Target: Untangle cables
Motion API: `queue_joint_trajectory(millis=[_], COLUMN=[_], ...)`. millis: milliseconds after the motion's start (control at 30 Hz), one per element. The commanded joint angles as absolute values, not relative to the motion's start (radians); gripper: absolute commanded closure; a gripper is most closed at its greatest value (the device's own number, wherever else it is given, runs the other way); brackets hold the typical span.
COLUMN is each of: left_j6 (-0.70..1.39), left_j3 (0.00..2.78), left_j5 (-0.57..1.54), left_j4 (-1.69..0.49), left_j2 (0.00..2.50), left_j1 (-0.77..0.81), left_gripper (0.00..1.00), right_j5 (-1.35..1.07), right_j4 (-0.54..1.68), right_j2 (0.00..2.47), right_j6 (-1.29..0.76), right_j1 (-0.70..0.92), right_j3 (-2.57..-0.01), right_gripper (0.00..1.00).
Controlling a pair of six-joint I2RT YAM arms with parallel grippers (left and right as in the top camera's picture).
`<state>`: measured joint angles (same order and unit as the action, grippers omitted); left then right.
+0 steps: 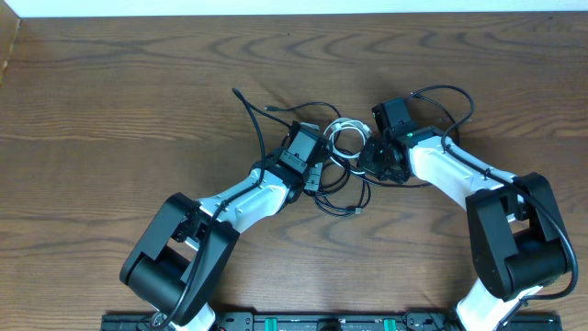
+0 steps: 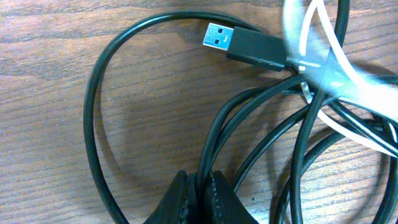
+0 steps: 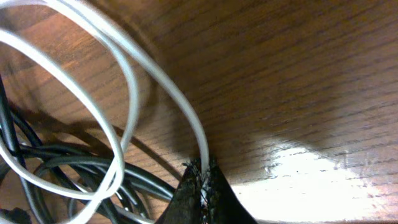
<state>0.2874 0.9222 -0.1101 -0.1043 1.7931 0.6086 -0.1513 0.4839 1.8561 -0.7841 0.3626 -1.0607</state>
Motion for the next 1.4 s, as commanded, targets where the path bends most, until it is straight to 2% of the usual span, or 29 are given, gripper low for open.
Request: queue_joint_trajectory(millis=[0,100,267,433,567,633,667,700,767,833,933,1000,1133,1233,1367], left_j6=[0.289,0.289,0.289,0.291,0.293,0.293,0.293,0.293,0.303,0.371,0.607,0.744,0.881,0.904,0.903], left_j3=[0.913,0.913,0.913,0.913,0.913,0.913,0.913,0.913,0.913,0.913,0.913,0.913,0.913,0.913,0.913], left_j5=[-0.123,-0.123,-0.123,-0.123,-0.123,-0.123,-0.123,-0.123,-0.123,-0.123,-0.104,-0.050,0.059,0.119,0.117], left_j4=[-0.107,-0.112,-0.115,-0.108,-0.107,-0.107,-0.107,-0.107,-0.107,-0.107,-0.117,-0.125,-0.127,-0.127,-0.157], left_j2=[1.777,1.777,1.777,1.777,1.777,1.777,1.777,1.777,1.777,1.777,1.777,1.777,1.777,1.777,1.777], left_j1=[0.601,0.601,0.601,0.601,0.601,0.601,0.601,0.601,0.601,0.601,0.601,0.601,0.601,0.601,0.600], left_gripper=[0.92,0.92,0.92,0.92,0.92,0.92,0.92,0.92,0.92,0.92,0.92,0.92,0.93,0.92,0.92], right_j5=[-0.210,-0.300,-0.803,-1.025,-1.003,-0.910,-0.842,-0.748,-0.567,-0.491,-0.492,-0.492,-0.525,-0.601,-0.715], right_j4=[0.487,0.490,0.471,0.467,0.464,0.487,0.508,0.537,0.612,0.651,0.620,0.587,0.449,0.261,0.028], right_j2=[1.842,1.790,1.605,1.444,1.383,1.379,1.380,1.385,1.397,1.416,1.451,1.481,1.562,1.634,1.743], right_j6=[-0.640,-0.548,-0.349,-0.331,-0.316,-0.316,-0.317,-0.334,-0.438,-0.496,-0.485,-0.485,-0.481,-0.467,-0.503], right_j1=[0.376,0.359,0.255,0.157,0.153,0.162,0.168,0.174,0.185,0.192,0.194,0.193,0.190,0.178,0.145], right_j3=[-1.053,-1.063,-1.069,-1.069,-1.069,-1.069,-1.069,-1.068,-1.067,-1.062,-1.039,-1.016,-0.926,-0.834,-0.756], right_gripper=[0.99,0.99,0.99,0.99,0.99,0.99,0.96,0.89,0.82,0.77,0.76,0.73,0.75,0.73,0.76])
